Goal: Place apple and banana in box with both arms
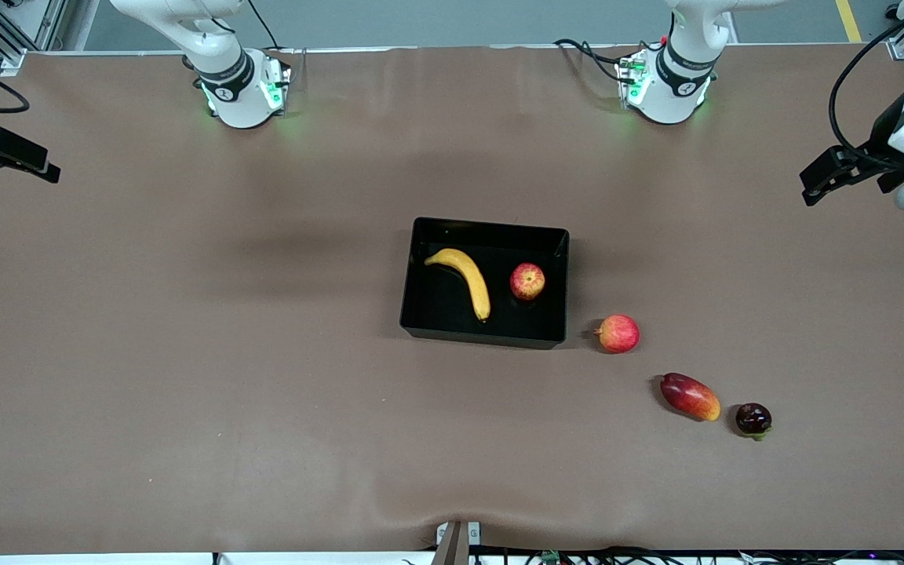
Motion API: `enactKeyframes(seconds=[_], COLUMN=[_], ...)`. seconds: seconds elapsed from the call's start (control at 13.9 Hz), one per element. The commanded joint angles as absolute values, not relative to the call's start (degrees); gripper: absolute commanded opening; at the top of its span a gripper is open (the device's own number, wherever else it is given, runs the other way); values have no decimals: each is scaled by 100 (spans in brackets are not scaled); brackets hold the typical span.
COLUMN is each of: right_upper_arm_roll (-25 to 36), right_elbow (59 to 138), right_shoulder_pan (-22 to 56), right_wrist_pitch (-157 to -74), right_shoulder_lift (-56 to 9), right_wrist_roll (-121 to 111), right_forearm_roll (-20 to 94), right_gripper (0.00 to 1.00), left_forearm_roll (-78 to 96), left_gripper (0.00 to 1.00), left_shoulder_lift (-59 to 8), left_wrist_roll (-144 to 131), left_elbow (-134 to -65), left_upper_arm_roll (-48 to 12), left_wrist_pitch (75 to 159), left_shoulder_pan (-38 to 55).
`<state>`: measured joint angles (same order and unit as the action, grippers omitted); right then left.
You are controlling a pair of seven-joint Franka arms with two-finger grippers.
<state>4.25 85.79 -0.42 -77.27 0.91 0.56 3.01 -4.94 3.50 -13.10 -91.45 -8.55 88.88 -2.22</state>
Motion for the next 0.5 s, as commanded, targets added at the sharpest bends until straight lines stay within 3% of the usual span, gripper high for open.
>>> enactKeyframes(seconds=[0.0,0.43], right_upper_arm_roll=[404,404], right_elbow=[8490,8499], right_shoulder_pan=[-79,-88], right_wrist_pitch=[-7646,-7646], right_shoulder_lift=[70,70], right_wrist_roll=[105,105], right_forearm_roll=[369,369], right_gripper=[100,100], left_forearm_roll=[-264,104], left_gripper=[100,100], left_shoulder_lift=[299,299], left_wrist_roll=[-1248,-1266], left_elbow=[-8930,-8938], left_upper_arm_roll=[-800,-809], left_wrist_pitch=[8684,8385], left_shoulder_pan=[-228,-211])
